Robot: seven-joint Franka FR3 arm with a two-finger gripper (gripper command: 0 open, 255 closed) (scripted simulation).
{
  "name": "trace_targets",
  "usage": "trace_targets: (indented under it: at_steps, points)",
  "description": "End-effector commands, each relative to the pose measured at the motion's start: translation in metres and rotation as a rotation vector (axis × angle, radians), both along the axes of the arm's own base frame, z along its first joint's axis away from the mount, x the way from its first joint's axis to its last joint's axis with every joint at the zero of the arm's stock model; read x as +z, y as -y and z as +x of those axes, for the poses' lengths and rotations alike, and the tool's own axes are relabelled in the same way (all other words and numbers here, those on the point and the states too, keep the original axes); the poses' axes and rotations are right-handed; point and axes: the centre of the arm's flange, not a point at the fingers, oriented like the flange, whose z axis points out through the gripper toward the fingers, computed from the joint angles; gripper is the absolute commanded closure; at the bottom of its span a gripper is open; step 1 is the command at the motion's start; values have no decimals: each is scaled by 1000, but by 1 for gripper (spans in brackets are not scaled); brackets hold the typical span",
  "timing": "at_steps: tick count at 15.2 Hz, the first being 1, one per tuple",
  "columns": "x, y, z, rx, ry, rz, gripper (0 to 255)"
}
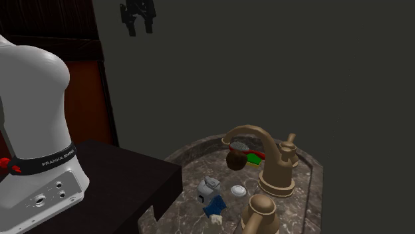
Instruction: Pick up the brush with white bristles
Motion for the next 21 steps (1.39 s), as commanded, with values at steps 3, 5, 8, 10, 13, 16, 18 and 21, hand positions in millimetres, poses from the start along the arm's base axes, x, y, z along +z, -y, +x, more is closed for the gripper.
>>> trace_targets:
  at_steps: [3, 5, 8, 10, 13, 16, 18, 21]
  points:
    - [-18, 10, 18, -49, -2, 5, 0]
    - [-35, 20, 36, -99, -4, 10, 0]
    - [-62, 37, 61, -173, -6, 17, 0]
    - [-80, 49, 77, -222, -8, 22, 0]
    - [-107, 69, 100, -297, -11, 29, 0]
    - [-135, 90, 121, -371, -13, 36, 0]
    - [-153, 105, 134, -420, -15, 41, 0]
    - [-181, 128, 153, -494, -18, 48, 0]
